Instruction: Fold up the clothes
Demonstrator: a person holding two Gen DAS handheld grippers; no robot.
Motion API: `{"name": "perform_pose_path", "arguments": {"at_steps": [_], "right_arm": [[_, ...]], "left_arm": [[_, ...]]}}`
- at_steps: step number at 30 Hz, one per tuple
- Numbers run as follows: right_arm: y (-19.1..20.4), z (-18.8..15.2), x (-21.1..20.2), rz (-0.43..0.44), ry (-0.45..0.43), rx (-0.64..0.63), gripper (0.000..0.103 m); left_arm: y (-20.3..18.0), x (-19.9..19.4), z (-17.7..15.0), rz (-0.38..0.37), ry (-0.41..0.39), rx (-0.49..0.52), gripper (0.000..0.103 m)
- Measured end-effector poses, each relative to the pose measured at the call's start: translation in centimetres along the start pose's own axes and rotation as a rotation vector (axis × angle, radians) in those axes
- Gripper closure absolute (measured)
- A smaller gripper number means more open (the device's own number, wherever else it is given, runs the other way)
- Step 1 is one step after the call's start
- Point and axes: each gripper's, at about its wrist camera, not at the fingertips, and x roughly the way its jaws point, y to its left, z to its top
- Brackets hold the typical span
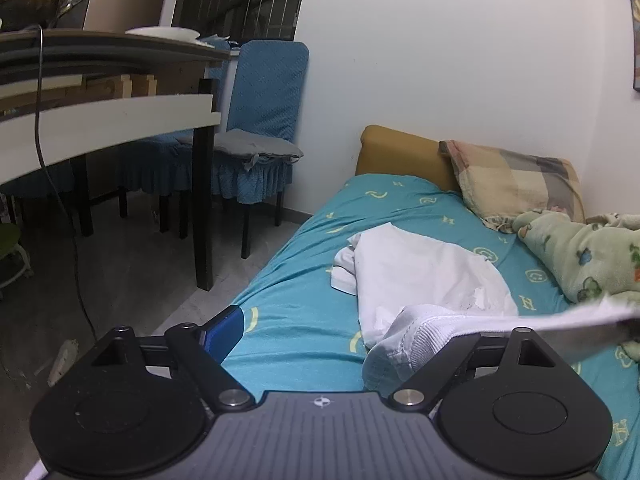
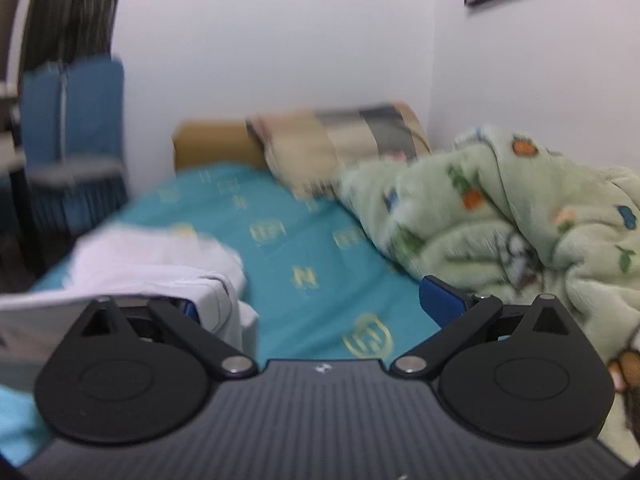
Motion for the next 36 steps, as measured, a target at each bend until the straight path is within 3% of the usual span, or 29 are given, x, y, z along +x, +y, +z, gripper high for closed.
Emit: {"name": "perform_pose_path", "arguments": {"at_steps": [3, 7, 10, 12, 16, 20, 24, 31, 36], "right_arm": [[0.5, -1.5, 0.3, -0.044, 0.049, -0.038, 0.0], [0.2, -0.6, -2.4, -0.1, -0.05, -0.004, 0.0], [-0.2, 2.4, -4.4, -0.097, -0.118, -0.035, 0.0], [-0.6, 5.8, -6.2, -0.079, -0.161, -0.065, 0.0], [-2.3, 13.8, -11.8, -0.031, -0.25, 0.025, 0.0], [-4.0, 20.4, -18.8, 0.013, -0.32, 0.119, 0.0], [-5.0, 25.8, -26.5, 0.051, -0.416, 0.125, 0.0], [-7.3, 32.3, -38.2, 0.083, -0.585, 0.116, 0.0], [-8.5, 35.2, -39.2, 0.031, -0.641, 0.089, 0.0]], "left_arm": [[0.0, 0.1, -0.5, 0.006, -0.014, 0.002, 0.015], [0.0, -0.7, -0.4, -0.009, -0.057, 0.015, 0.015], [0.3, -2.0, 1.0, -0.027, -0.095, 0.023, 0.015], [0.2, -3.7, 3.4, -0.043, -0.132, 0.043, 0.015], [-0.4, -9.3, 9.8, -0.075, -0.291, 0.0, 0.015], [-0.3, -16.8, 16.6, -0.105, -0.406, -0.096, 0.015], [-0.4, -24.8, 23.0, -0.087, -0.504, -0.109, 0.015], [-0.1, -37.2, 30.4, -0.095, -0.663, -0.085, 0.014], [-2.3, -39.7, 33.6, -0.117, -0.69, -0.034, 0.011]]}}
